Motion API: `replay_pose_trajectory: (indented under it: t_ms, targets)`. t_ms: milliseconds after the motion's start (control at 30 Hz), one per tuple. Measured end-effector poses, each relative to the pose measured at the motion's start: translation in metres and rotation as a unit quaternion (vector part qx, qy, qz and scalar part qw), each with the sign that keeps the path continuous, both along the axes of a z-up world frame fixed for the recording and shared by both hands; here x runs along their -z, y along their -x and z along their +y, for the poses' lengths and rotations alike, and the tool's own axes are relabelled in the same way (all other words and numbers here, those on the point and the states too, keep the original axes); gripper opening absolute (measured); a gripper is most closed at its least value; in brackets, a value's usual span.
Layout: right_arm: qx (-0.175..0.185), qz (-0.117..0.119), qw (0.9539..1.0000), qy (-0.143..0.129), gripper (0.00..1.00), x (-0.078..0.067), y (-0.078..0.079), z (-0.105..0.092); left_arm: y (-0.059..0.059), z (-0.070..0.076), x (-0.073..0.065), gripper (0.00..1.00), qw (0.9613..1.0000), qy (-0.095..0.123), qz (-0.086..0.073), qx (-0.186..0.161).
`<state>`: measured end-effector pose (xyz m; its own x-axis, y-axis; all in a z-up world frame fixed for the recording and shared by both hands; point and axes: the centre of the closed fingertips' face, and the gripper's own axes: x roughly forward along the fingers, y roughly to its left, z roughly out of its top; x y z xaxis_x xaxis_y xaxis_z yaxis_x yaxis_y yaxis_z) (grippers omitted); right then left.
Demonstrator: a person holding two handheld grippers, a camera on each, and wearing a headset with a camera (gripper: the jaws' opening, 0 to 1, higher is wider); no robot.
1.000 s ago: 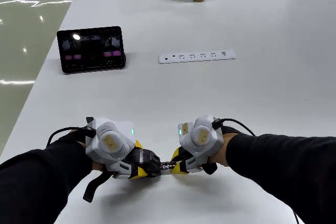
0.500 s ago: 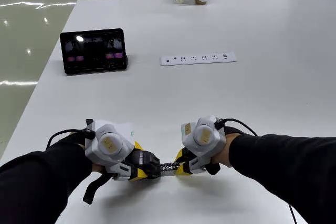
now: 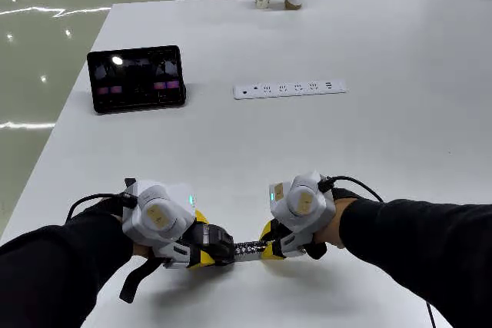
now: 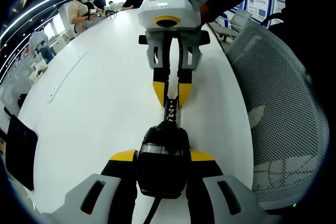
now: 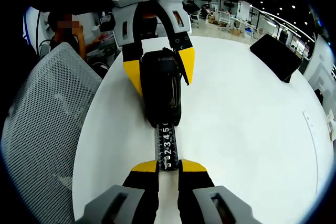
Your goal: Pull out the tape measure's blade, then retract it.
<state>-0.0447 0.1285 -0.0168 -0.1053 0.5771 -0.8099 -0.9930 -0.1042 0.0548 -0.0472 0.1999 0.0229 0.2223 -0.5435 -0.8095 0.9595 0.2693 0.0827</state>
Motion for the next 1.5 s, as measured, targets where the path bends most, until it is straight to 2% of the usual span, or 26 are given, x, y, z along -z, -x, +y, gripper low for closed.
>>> replay_pose_trajectory:
  t_ms: [167, 1500]
  targets:
    - [0.004, 0.005, 1.0, 0.001, 0.1, 0.0, -0.001, -0.004, 0.0, 0.0, 0.0, 0.29, 1.0, 0.002, -0.001, 0.001]
    - [0.013, 0.001, 0.9999, 0.007, 0.1, -0.002, -0.002, -0.032, 0.001, -0.001, 0.0, 0.29, 1.0, 0.001, 0.001, 0.004]
